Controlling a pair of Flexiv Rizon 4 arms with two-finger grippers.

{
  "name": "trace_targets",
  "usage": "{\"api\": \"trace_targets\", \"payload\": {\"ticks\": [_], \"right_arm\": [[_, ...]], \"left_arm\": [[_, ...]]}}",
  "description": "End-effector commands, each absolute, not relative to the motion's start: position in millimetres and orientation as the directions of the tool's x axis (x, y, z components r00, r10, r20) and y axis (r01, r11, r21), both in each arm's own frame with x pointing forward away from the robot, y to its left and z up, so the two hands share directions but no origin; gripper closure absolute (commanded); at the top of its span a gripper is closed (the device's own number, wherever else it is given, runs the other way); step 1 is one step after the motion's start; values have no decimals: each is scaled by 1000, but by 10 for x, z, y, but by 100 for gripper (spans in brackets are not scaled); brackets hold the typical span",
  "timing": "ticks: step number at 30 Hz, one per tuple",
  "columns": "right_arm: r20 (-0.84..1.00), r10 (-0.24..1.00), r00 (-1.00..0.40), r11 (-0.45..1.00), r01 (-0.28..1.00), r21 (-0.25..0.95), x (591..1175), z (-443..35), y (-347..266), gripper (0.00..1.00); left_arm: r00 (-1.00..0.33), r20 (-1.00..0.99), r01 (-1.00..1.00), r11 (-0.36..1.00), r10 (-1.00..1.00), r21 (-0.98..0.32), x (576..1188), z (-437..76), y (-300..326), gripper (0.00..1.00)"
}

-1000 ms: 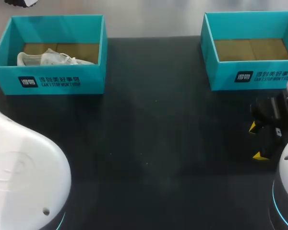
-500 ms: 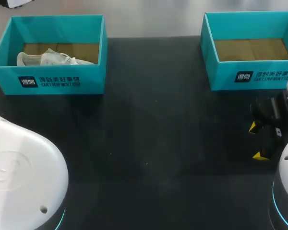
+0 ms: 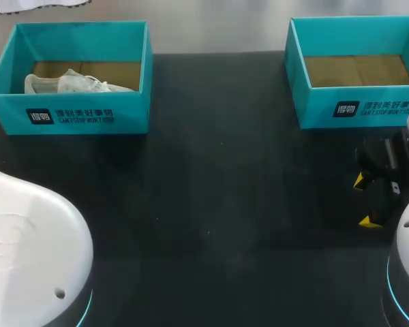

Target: Take the shoe out of the shoebox, open the shoe tongue, remove and reinsert the insole, then place the shoe into the shoebox

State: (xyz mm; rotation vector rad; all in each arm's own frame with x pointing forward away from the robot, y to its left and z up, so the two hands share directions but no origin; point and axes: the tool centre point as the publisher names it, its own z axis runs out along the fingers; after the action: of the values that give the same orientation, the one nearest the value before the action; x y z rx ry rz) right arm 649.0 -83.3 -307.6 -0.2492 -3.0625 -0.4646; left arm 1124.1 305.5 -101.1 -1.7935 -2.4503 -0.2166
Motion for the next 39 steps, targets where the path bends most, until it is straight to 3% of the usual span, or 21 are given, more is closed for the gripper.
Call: {"api": "trace_targets", "payload": {"ticks": [1, 13, 27, 39], "right_arm": [[55, 154, -987, 943, 163, 291, 6480, -3083, -832, 0], [55, 154, -987, 943, 163, 291, 6480, -3083, -832, 0], [55, 154, -987, 943, 163, 291, 6480, -3083, -832, 0], [55, 154, -987, 943, 163, 291, 6480, -3083, -832, 0]], "left_arm": [[-260, 139, 965, 253, 956, 66, 11249, -1030, 3095, 100], [-2, 128, 995, -10, 992, 98, 11451, -1166, 3226, 100], [36, 243, 984, -76, 969, 158, 11453, -1515, 3130, 100], [36, 243, 984, -76, 969, 158, 11453, -1515, 3130, 100]]}}
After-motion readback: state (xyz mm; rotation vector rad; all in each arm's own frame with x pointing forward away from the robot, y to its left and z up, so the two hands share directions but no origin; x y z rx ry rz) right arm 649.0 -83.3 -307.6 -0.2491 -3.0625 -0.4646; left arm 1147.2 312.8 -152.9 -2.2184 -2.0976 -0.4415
